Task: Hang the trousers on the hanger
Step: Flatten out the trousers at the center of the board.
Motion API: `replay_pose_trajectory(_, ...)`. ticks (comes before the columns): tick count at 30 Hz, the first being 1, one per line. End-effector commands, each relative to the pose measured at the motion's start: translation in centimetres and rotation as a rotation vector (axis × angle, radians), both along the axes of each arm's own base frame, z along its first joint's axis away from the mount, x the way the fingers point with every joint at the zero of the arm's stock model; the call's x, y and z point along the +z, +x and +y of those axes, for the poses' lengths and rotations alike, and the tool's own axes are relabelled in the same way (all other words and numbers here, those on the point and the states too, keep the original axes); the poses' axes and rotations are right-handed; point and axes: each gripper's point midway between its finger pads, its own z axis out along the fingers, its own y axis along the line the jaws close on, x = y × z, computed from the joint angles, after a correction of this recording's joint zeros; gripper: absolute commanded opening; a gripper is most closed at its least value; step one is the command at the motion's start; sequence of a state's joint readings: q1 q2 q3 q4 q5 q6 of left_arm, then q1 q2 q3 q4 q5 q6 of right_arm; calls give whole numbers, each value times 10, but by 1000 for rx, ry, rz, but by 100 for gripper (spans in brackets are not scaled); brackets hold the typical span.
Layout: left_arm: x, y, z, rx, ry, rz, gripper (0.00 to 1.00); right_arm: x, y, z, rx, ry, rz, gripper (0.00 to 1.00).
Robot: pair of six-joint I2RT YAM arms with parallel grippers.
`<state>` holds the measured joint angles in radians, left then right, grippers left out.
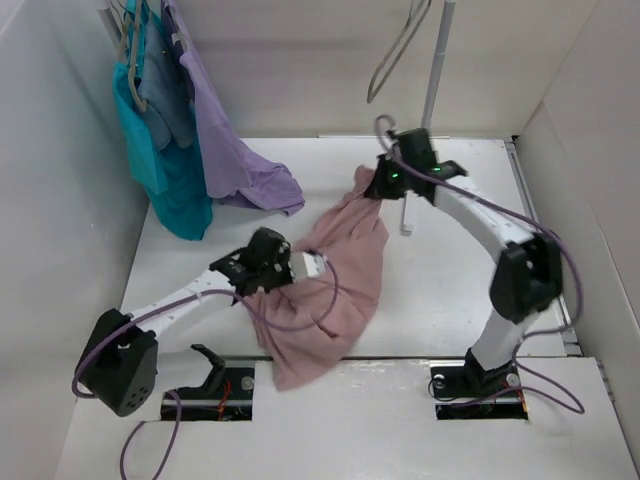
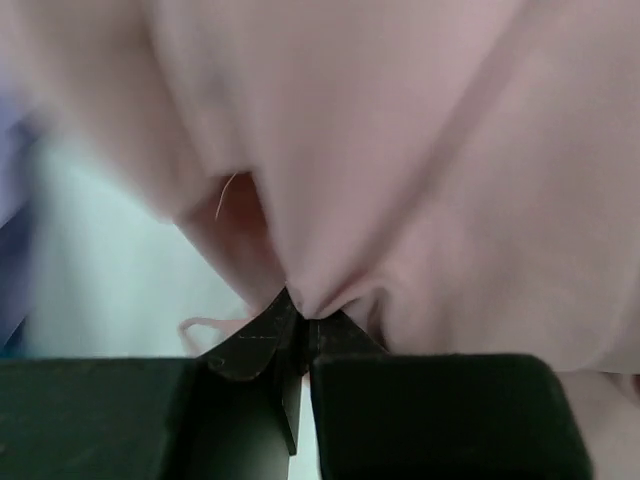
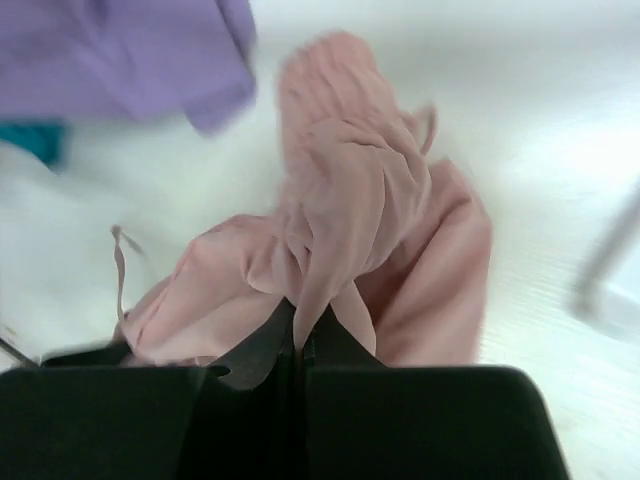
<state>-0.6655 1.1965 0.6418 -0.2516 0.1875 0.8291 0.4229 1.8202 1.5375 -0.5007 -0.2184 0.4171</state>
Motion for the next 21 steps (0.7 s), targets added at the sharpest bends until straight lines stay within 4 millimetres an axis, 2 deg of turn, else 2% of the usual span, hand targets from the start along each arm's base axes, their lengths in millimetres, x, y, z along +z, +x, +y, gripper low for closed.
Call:
replay_pose_trajectory(1,85,114,93,501,41,-413,0,112,20,-69,-235,111,-272,0)
replay_pose_trajectory(2,115,137,116,559,59,-502,0,106,19,-103,-316,98,-262,0)
replay_pose_trajectory(3,140,151,140,633,50,-573,0,129,7,-120,-346,115,-316,0)
replay_pose_trajectory(4,153,163,183,747,67,-591,0,133,2,-137,-388,107,-333,0)
replay_pose_trajectory(5,194,175,198,789,36,-652,0,122,-5,-163,-450,83,-314,0)
replay_pose_trajectory(6,213,176,208,808,25,-667,0,137,-19,-174,-473,92,-350,0)
replay_pose_trajectory(7,213,172,208,769,19,-611,0,135,-25,-183,-494,87,-348,0)
replay_pose_trajectory(8,224,167,209,744,15,-609,0,132,-32,-191,-514,82,-344,0)
replay_pose_trajectory(9,230,161,204,696,18,-601,0,122,-43,-204,-547,70,-326,0)
replay_pose_trajectory(10,219,147,199,606,78,-548,0,114,-48,-209,-561,65,-315,0)
replay_pose_trajectory(11,220,132,183,507,53,-538,0,106,-52,-213,-572,58,-299,0)
replay_pose_trajectory(12,195,116,174,436,72,-478,0,83,-59,-216,-590,51,-244,0)
replay_pose_trajectory(13,181,102,166,369,81,-445,0,78,-63,-220,-608,54,-232,0)
replay_pose_trajectory(14,173,76,155,249,101,-426,0,71,-65,-217,-607,70,-208,0)
replay_pose_trajectory(15,143,58,148,183,119,-362,2,67,-69,-217,-608,67,-194,0)
replay_pose_trajectory(16,134,45,144,140,124,-344,4,66,-71,-216,-617,78,-189,0)
replay_pose_trajectory(18,130,26,139,117,102,-363,5,68,-74,-216,-617,79,-192,0)
replay_pose_trajectory(19,117,21,139,128,96,-345,7,78,-73,-216,-617,83,-208,0)
replay_pose_trajectory(21,118,26,138,164,63,-373,7,98,-73,-215,-585,77,-251,0)
